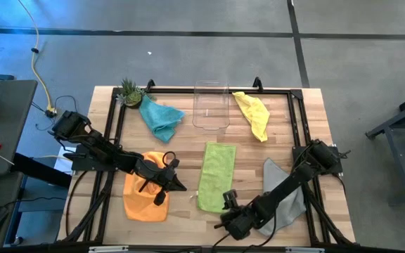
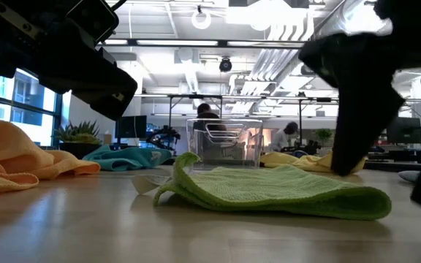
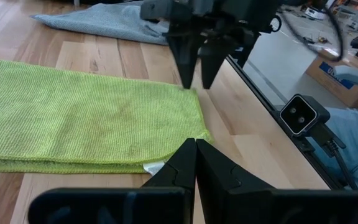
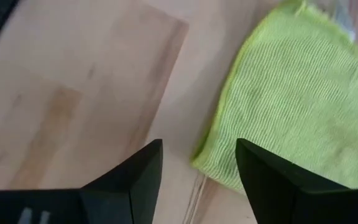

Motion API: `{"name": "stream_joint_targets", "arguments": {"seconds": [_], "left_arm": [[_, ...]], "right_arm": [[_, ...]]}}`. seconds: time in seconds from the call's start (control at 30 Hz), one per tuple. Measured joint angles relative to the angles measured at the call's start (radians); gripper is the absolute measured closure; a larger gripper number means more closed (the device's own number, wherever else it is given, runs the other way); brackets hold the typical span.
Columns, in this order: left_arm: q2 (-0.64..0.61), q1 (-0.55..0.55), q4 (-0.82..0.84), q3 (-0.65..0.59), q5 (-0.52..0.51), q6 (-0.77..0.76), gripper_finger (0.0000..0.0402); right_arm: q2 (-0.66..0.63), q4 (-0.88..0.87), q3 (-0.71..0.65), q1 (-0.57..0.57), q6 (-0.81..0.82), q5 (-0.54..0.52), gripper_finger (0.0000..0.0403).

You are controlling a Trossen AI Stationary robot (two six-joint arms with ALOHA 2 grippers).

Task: Fold microfiber towels
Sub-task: Fold the green microfiber cloth

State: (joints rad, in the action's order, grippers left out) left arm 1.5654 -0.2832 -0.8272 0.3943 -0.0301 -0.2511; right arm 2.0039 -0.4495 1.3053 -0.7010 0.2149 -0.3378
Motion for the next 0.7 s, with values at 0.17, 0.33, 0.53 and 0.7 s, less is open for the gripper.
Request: {"name": "stream_joint_targets", "arguments": {"seconds": [0.17, 0.33, 0.53, 0.7], "left_arm": [[0.000, 0.005, 0.000, 0.000, 0.000, 0.011, 0.0401], [0.000, 0.004, 0.000, 0.000, 0.000, 0.010, 0.0401], [0.000, -0.006, 0.000, 0.000, 0.004, 0.019, 0.0401], [0.000, -0.008, 0.000, 0.000, 0.004, 0.019, 0.0401]], "right_arm": [[-0.001, -0.054, 0.067, 0.000, -0.039, -0.008, 0.0206], [-0.001, -0.098, 0.102, 0.000, -0.035, -0.040, 0.0206], [-0.001, -0.196, 0.135, 0.000, -0.033, -0.054, 0.0206], [-0.001, -0.217, 0.139, 0.007, 0.011, 0.006, 0.0206]]}}
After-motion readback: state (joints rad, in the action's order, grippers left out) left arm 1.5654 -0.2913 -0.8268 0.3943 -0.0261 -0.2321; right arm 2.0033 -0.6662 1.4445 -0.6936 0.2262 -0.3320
